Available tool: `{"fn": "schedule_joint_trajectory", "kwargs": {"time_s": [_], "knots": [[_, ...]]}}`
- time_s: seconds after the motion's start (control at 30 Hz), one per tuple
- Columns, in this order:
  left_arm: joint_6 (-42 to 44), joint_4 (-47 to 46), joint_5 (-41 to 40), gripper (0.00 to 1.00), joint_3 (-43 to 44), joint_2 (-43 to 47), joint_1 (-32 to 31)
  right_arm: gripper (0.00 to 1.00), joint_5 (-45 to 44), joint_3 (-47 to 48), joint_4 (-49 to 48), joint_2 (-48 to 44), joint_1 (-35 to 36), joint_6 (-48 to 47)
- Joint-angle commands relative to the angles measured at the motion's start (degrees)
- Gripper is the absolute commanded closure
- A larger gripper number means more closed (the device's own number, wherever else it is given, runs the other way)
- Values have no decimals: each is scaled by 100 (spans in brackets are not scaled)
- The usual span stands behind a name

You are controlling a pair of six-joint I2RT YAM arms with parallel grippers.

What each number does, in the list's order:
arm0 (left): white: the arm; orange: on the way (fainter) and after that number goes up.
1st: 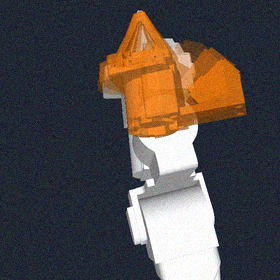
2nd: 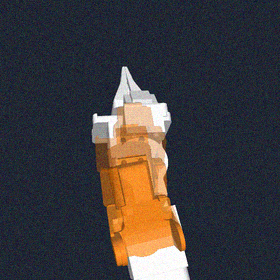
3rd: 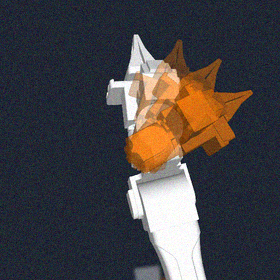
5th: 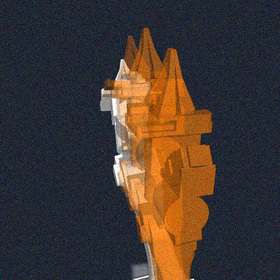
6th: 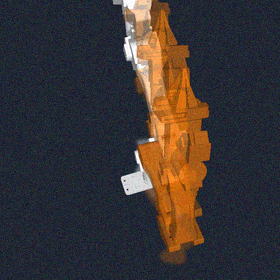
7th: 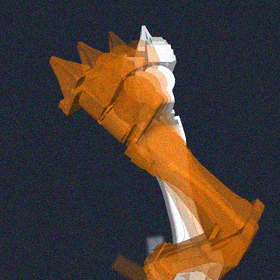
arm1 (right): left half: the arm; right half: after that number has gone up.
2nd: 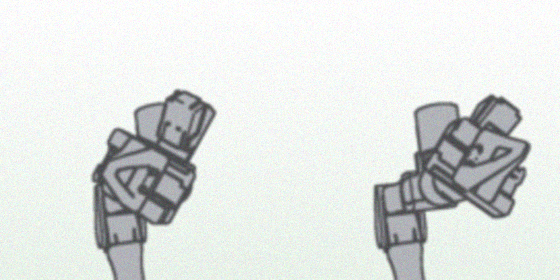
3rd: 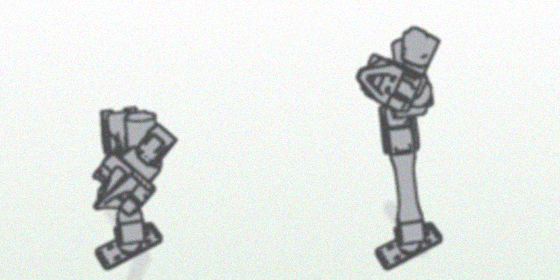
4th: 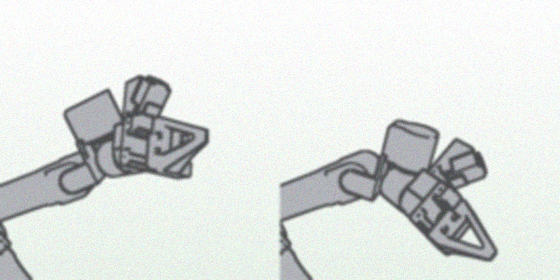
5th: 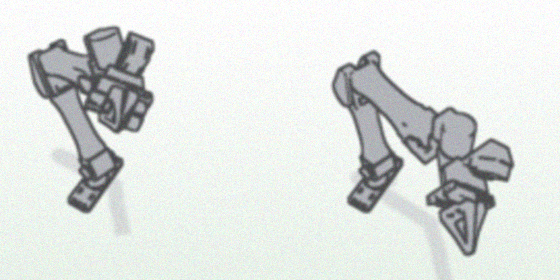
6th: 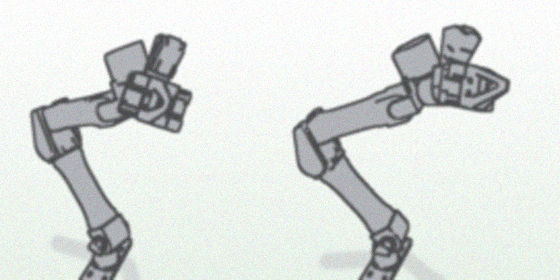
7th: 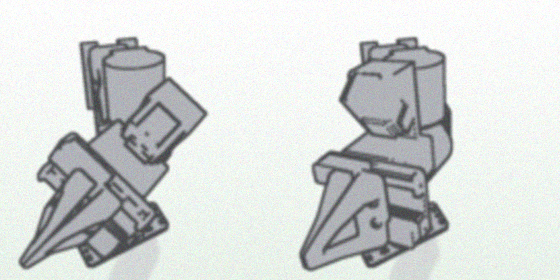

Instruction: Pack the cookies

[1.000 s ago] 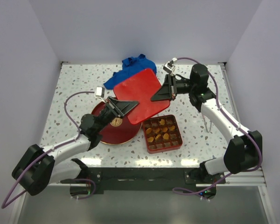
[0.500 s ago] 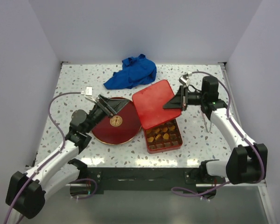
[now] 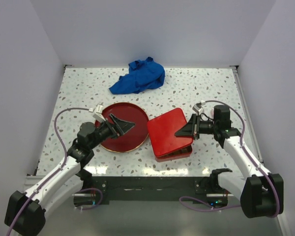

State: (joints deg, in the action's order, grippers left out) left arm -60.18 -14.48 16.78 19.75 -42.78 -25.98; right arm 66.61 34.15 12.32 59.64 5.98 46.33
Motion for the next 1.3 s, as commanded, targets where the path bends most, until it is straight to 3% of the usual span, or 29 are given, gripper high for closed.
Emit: {"fn": "schedule_joint_trajectory", "kwargs": {"time_s": [0.0, 0.13, 0.5, 0.73, 0.97, 1.13, 1.23, 1.27], "knots": [[104, -29, 195, 15, -252, 253, 23, 94, -446, -434, -1213, -259, -18, 490], [33, -55, 203, 16, -471, 402, 23, 93, -711, -682, -1864, -304, -18, 623], [-90, -292, 282, 16, -709, 359, 22, 96, -737, -717, -1864, -23, 166, 685], [-116, -161, 335, 16, -709, 482, 23, 96, -526, -374, -1364, 530, 351, 351], [-116, -108, 335, 16, -744, 517, 22, 94, -632, -541, -1917, 760, 395, 491], [-81, -152, 405, 16, -718, 263, 23, 93, -640, -365, -1251, 769, 395, -9], [15, -64, 423, 21, -587, -115, 14, 91, -719, -365, -1023, 778, 387, -97], [50, 15, 414, 27, -534, -229, 14, 91, -746, -374, -977, 778, 387, -158]]}}
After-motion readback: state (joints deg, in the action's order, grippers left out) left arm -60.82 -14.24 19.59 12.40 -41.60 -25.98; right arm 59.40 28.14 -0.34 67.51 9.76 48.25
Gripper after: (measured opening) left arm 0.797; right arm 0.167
